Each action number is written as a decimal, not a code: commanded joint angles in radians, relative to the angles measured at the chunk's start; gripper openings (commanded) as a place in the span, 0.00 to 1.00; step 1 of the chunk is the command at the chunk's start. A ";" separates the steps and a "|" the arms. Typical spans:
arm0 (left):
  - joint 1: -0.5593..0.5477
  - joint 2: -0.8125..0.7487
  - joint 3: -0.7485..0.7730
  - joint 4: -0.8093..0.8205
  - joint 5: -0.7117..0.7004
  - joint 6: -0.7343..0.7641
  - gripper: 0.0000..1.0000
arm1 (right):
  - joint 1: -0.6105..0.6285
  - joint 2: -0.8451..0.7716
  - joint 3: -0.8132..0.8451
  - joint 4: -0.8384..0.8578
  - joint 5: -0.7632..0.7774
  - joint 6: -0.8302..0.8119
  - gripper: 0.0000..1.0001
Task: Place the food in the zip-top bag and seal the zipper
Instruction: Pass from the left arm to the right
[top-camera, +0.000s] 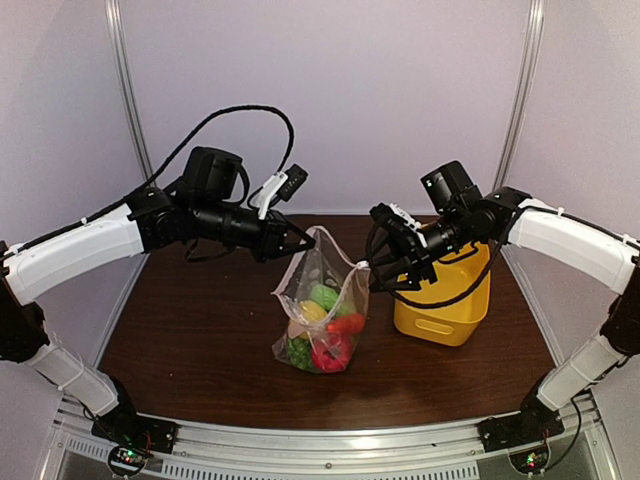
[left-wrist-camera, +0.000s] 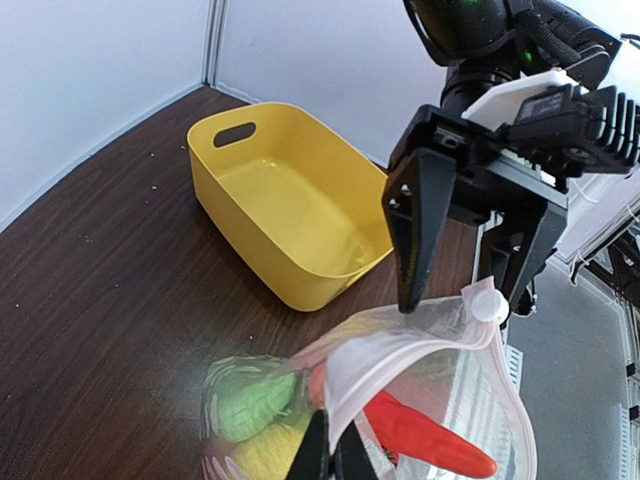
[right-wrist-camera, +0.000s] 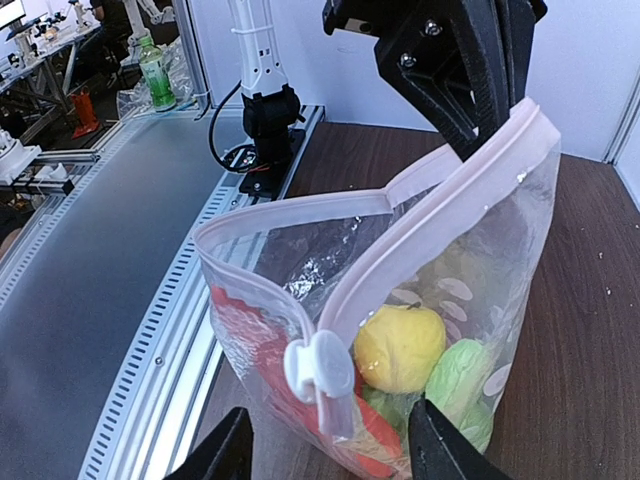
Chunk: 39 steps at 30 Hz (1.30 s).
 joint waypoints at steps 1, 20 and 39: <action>0.012 -0.019 -0.012 0.056 -0.006 -0.018 0.00 | 0.004 -0.040 -0.013 0.015 0.012 0.041 0.51; 0.012 -0.018 -0.025 0.064 -0.016 -0.023 0.00 | 0.005 -0.039 -0.044 0.188 0.079 0.209 0.00; -0.143 -0.093 -0.053 0.408 -0.282 0.108 0.62 | 0.006 -0.014 0.207 0.041 0.310 0.414 0.00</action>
